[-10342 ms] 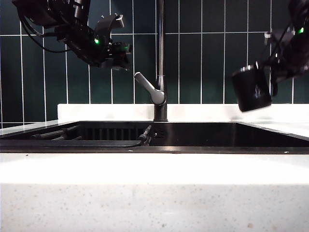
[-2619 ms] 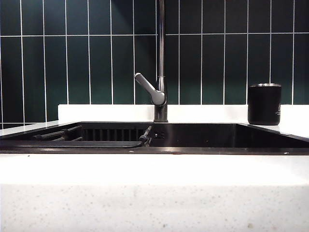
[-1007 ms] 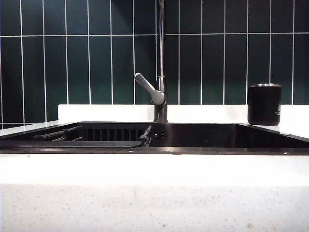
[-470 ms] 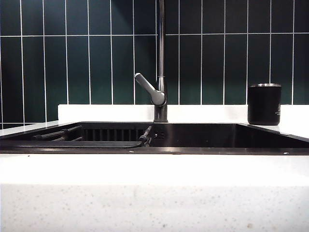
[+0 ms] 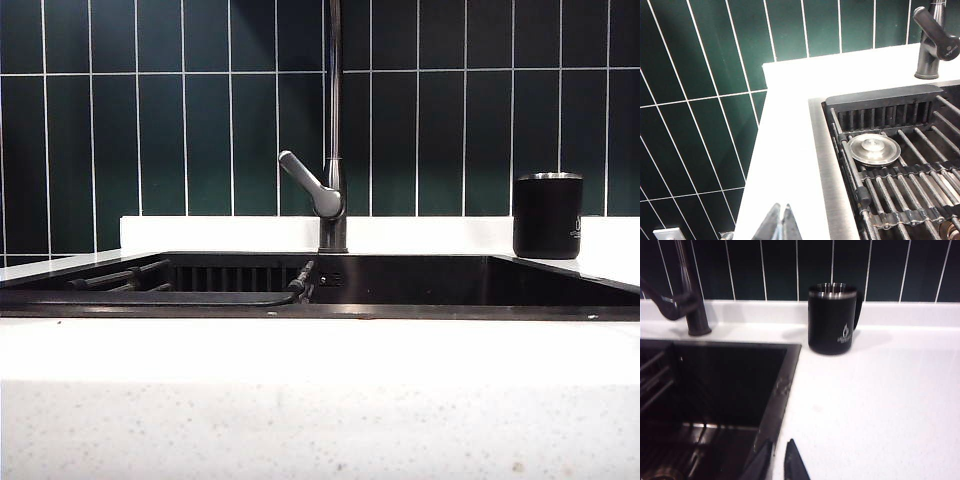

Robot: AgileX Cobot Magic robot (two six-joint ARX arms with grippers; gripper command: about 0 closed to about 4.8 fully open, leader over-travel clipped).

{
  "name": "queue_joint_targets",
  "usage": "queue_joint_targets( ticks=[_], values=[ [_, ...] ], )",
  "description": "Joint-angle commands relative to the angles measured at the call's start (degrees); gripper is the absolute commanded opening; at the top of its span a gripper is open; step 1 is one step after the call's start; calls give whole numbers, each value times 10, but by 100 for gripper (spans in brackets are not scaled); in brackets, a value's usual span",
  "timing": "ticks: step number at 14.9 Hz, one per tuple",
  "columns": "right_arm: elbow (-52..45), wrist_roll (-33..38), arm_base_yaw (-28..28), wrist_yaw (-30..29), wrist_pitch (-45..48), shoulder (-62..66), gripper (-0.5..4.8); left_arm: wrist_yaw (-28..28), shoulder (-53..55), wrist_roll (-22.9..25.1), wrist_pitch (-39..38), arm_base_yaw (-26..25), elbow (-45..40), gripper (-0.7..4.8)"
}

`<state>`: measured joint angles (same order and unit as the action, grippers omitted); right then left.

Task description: Pick up the mug next to the sink, go to the faucet to get some water, pour the water into the sink, and finally put the mug back to its place.

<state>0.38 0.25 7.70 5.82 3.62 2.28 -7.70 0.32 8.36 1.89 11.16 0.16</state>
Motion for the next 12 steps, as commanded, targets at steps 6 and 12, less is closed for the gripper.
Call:
queue_joint_targets(
  ticks=[6,12],
  values=[
    [-3,-5,-1,33,9,-24,-6,0,1,2,3,0,2,-6],
    [-3,-5,-1,33,9,-24,-5,0,1,2,3,0,2,-6]
  ],
)
